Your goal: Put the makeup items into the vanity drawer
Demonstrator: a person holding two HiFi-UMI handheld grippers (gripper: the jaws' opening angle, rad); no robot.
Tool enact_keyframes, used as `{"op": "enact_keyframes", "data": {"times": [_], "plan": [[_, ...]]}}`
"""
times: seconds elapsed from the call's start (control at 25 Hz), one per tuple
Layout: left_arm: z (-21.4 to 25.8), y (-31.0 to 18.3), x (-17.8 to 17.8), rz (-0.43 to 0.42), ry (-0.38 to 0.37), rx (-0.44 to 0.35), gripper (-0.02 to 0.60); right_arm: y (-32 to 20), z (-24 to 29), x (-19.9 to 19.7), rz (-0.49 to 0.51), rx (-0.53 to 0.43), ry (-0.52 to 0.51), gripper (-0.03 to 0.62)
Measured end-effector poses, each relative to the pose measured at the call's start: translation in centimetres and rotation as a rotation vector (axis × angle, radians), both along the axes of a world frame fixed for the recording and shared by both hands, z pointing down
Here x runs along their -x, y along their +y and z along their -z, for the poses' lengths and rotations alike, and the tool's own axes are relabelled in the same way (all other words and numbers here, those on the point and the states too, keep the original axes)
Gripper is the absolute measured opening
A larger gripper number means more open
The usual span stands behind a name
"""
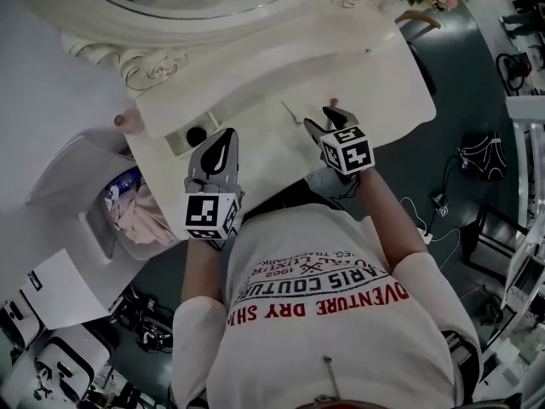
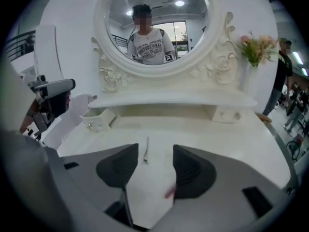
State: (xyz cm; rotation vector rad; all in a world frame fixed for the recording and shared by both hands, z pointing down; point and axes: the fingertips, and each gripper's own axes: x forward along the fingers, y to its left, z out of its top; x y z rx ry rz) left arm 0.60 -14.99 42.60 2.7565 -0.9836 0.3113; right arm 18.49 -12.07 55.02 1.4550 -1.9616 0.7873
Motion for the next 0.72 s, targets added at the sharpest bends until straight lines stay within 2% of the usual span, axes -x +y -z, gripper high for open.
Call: {"op": "enact_keyframes", "data": {"times": [0.24, 0.56, 0.6, 0.72], "plan": [[-1.7, 0.4, -4.1, -0.014, -0.021, 0.043, 0.009, 1.3, -3.1, -4.7, -0.051, 0.068, 0.03, 0.202], [-3.6, 0.6, -6.0, -0.003, -0.059, 0.081, 0.009, 1.3, -6.8, -6.6, -0.089, 0.135, 0.027, 0.202], [-3.7, 0.6, -6.1, -0.002, -0.059, 0.084, 0.009, 1.3, -7.0, -6.9, -0.098, 0.135, 0.036, 0.19], [-3.8, 0.5, -6.4, -0.004, -0.062, 0.087, 0.009, 1.4, -7.2, -7.8, -0.128, 0.127, 0.054, 0.064]]}}
